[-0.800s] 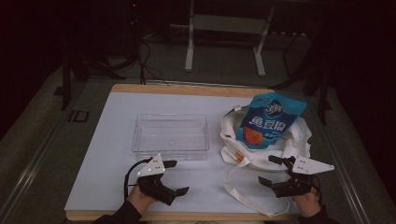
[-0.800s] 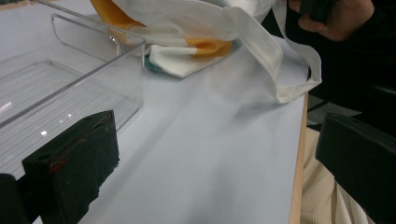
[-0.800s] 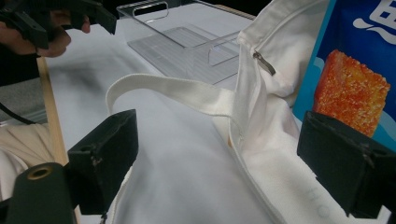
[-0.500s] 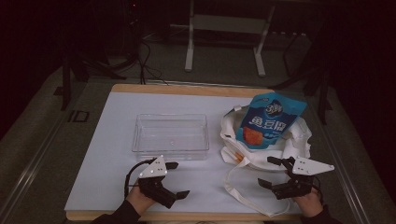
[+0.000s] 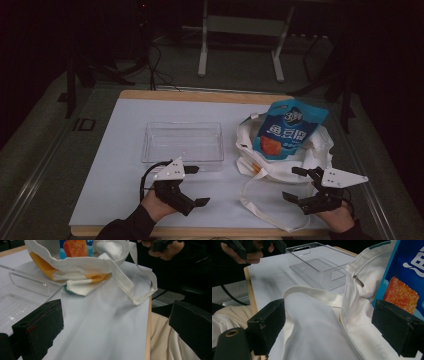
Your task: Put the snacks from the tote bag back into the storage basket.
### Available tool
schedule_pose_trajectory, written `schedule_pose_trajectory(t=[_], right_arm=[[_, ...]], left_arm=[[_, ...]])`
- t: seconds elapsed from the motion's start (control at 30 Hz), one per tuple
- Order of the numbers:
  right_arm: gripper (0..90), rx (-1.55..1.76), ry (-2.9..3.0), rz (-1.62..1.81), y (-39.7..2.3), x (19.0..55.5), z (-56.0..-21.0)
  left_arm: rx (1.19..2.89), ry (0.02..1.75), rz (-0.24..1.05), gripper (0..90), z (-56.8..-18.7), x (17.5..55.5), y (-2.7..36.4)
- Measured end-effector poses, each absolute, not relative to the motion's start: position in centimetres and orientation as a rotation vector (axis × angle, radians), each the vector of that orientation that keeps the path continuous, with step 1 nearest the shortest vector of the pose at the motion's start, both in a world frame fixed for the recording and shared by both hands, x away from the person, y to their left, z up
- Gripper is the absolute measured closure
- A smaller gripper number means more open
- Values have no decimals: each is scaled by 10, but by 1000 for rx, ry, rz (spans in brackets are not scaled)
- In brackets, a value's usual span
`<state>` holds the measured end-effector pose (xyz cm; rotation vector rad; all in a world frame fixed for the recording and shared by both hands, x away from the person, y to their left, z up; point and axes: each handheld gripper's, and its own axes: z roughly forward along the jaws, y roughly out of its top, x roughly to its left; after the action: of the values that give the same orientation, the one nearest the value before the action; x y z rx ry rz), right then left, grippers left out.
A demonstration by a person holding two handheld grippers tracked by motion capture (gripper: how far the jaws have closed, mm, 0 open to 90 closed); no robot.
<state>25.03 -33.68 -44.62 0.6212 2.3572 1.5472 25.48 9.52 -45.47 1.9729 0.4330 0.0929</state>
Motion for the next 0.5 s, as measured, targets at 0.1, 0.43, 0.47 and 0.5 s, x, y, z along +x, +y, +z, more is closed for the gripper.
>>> schedule_pose_trajectory(t=[0.1,0.43,0.47,0.5], right_arm=[[119,615,2351,1548,-338,252,-442],[120,602,2343,1530,-339,261,-426],[120,596,2341,1527,-340,262,-425],[120,598,2343,1526,-340,263,-423]], left_arm=[[1989,409,83,0,-449,260,88],[2009,337,63,0,-432,276,60],[2011,338,67,0,-431,277,57],[2011,335,74,0,-429,279,55]])
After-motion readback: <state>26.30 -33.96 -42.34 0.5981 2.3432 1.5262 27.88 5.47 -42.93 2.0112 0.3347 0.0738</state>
